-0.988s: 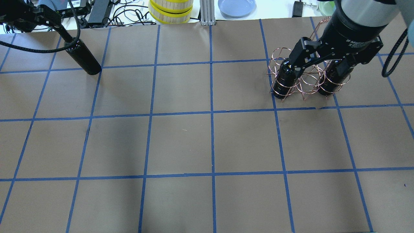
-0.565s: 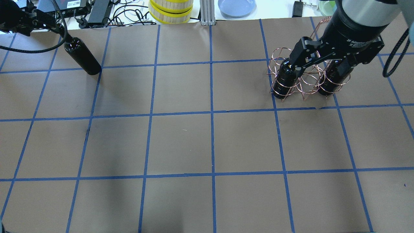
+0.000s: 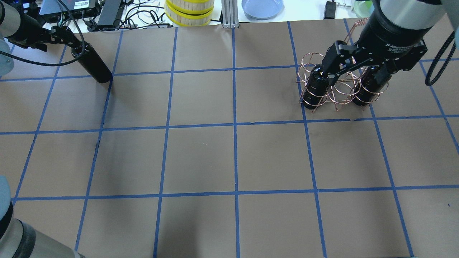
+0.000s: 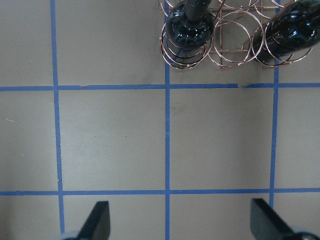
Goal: Place wine into wine basket
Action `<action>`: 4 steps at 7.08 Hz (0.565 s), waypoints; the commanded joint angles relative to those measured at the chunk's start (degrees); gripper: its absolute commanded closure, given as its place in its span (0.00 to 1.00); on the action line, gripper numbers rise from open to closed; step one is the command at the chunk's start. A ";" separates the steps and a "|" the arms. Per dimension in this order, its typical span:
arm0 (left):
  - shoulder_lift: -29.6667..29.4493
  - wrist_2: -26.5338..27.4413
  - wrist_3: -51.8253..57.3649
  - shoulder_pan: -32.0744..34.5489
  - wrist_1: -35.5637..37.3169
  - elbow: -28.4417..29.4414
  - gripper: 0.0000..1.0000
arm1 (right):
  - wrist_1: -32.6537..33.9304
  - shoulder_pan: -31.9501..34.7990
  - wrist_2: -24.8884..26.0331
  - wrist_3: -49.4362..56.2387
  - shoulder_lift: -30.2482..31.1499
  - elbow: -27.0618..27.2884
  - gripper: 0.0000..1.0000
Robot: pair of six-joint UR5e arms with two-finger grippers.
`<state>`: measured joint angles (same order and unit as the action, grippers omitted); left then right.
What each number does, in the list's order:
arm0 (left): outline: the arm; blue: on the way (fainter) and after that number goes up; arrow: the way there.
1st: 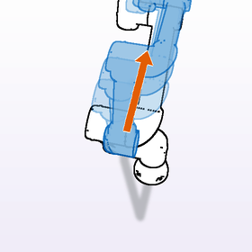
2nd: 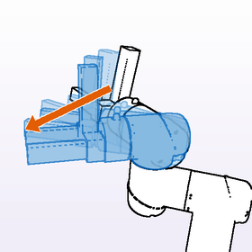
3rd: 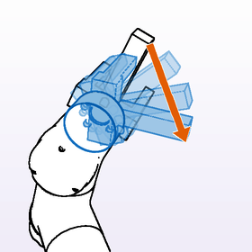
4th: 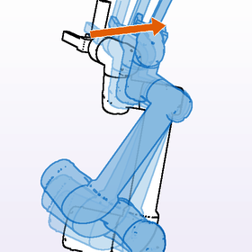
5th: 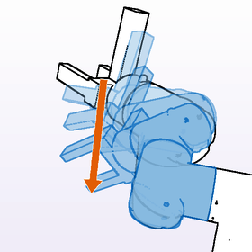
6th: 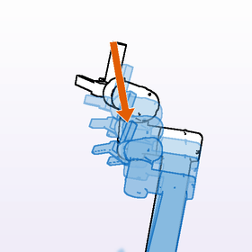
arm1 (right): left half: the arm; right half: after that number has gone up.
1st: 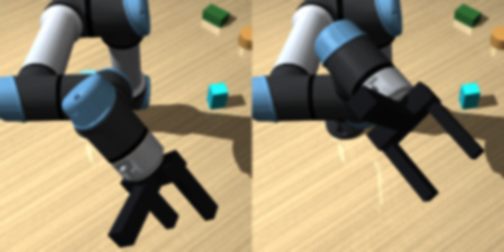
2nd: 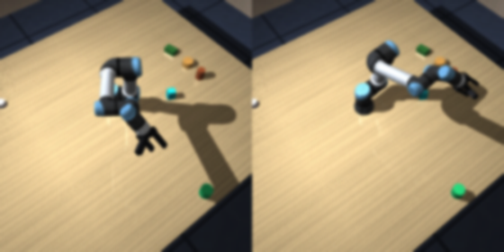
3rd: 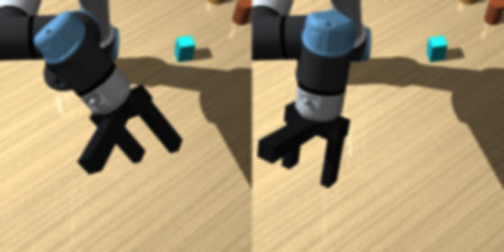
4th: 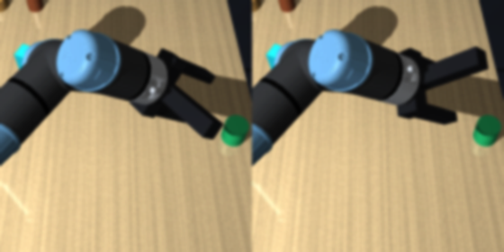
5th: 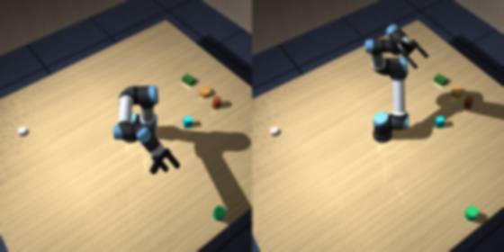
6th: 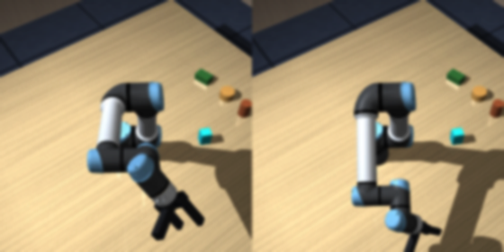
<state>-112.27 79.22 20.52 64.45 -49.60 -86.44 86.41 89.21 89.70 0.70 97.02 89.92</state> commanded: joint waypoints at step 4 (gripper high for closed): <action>-2.68 3.23 -0.14 3.93 3.88 2.41 0.10 | 0.16 0.00 0.30 0.17 -0.17 -0.01 0.00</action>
<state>-114.23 81.80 20.25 67.79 -46.94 -85.04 86.51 89.21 89.86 0.74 96.89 89.91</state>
